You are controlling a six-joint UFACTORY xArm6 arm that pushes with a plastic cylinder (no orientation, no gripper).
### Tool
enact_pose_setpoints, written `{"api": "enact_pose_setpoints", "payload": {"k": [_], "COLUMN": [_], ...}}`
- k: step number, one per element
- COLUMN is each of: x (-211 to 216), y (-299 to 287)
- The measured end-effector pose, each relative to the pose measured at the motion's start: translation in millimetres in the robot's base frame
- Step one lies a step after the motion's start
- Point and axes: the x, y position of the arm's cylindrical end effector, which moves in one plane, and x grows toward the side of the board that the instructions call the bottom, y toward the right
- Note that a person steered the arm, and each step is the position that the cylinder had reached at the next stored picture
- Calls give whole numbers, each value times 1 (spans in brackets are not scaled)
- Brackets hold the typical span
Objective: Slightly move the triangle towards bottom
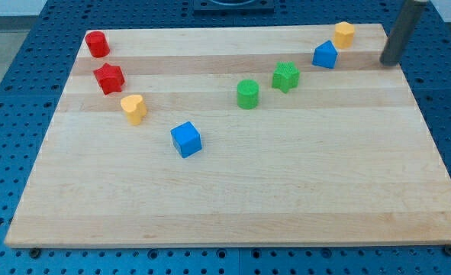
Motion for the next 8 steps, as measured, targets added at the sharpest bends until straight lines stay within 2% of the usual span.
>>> {"api": "enact_pose_setpoints", "payload": {"k": [1, 2, 3, 4, 5, 6, 7, 8], "x": [-52, -57, -24, 13, 9, 23, 87, 105], "y": [19, -26, -122, -181, -150, -123, -123, -142]}}
